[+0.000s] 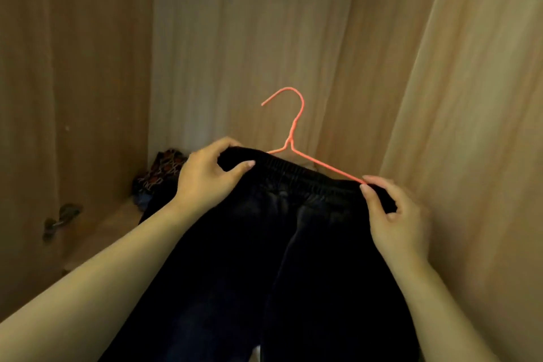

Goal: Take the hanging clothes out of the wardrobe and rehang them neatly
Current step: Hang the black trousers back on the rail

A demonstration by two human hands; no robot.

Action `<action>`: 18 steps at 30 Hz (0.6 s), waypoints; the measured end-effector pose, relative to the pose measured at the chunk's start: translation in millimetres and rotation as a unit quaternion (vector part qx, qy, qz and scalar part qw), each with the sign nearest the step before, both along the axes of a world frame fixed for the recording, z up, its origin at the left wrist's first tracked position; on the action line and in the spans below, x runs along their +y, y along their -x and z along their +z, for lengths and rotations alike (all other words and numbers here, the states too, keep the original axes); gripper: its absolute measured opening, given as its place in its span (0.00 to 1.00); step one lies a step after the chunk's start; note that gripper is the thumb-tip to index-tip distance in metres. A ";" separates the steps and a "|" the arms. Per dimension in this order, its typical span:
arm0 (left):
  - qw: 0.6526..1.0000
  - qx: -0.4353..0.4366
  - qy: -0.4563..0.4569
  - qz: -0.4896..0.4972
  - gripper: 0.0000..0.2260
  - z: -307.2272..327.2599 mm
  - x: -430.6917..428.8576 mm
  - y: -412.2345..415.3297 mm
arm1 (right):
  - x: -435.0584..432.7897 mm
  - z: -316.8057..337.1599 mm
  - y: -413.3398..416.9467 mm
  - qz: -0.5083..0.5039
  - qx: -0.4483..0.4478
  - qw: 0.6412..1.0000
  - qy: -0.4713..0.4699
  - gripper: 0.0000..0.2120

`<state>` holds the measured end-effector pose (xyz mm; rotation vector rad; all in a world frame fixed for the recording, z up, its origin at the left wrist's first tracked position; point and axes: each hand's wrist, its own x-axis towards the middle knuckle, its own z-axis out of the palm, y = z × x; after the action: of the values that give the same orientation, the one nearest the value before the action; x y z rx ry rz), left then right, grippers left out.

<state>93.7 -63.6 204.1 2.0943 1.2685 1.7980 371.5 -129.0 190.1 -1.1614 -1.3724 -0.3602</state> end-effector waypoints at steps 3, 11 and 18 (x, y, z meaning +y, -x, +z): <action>0.998 -0.025 -0.055 -0.021 0.08 61.4 56.0 -21.3 | 46.8 65.6 -18.8 -0.038 -0.045 0.998 -0.035 0.10; 0.975 -0.092 -0.185 -0.077 0.12 229.2 197.8 -72.0 | 138.0 223.5 -69.1 -0.046 -0.096 0.990 -0.096 0.19; 0.969 -0.079 -0.210 -0.101 0.14 296.1 321.2 -118.1 | 230.7 287.0 -97.2 -0.172 -0.108 0.972 -0.117 0.03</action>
<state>211.8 257.6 500.2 2.1199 0.6482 2.2308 468.7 101.7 477.1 -1.1854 -1.2695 -0.8973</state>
